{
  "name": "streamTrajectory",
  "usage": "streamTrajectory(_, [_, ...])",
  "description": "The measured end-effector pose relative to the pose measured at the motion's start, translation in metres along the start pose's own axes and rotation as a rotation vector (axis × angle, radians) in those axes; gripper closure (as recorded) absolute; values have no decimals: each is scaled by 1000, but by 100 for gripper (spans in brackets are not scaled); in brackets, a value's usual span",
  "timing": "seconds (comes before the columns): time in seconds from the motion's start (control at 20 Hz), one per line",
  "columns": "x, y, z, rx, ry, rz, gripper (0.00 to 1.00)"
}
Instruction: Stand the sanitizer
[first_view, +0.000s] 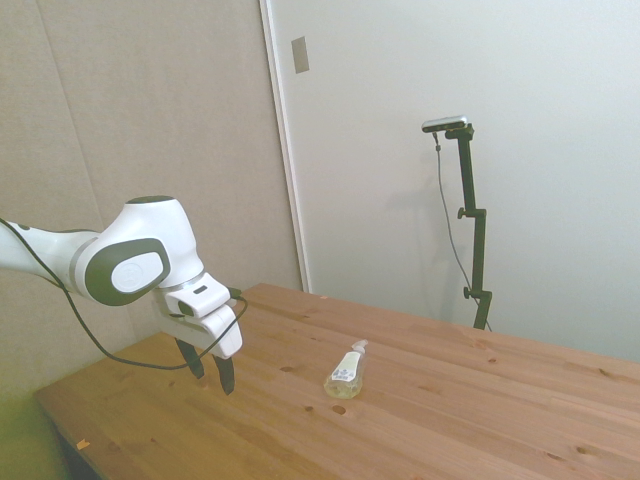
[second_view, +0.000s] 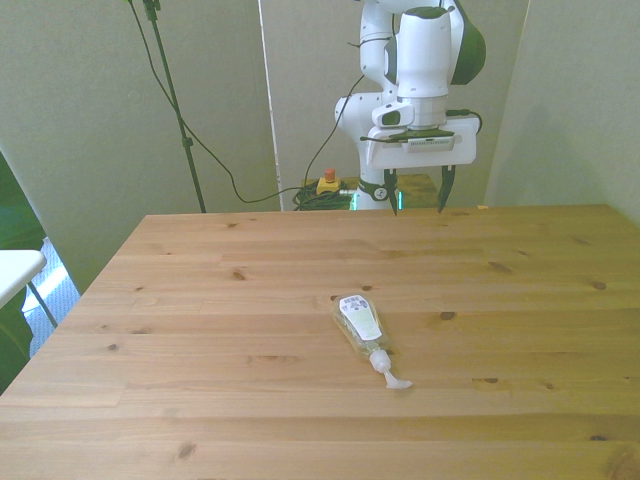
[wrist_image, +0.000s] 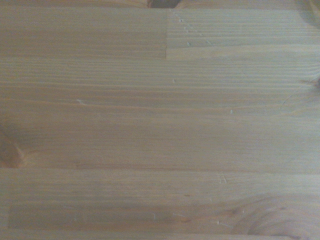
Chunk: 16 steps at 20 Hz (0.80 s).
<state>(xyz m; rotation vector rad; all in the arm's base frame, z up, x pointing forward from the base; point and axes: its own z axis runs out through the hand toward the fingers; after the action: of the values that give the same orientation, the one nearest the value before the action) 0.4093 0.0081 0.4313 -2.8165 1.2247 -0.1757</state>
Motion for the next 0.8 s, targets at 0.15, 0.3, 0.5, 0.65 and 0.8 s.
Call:
streamTrajectory(0.15, [1, 1, 2, -10, 5, 3, 0])
streamTrajectory(0.3, [20, 8, -2, -24, 37, 24, 0])
streamTrajectory(0.5, [85, 11, -12, -40, 98, 57, 0])
streamTrajectory(0.65, [133, -1, -10, -41, 127, 57, 0])
streamTrajectory(0.8, [166, -21, 0, -39, 140, 47, 0])
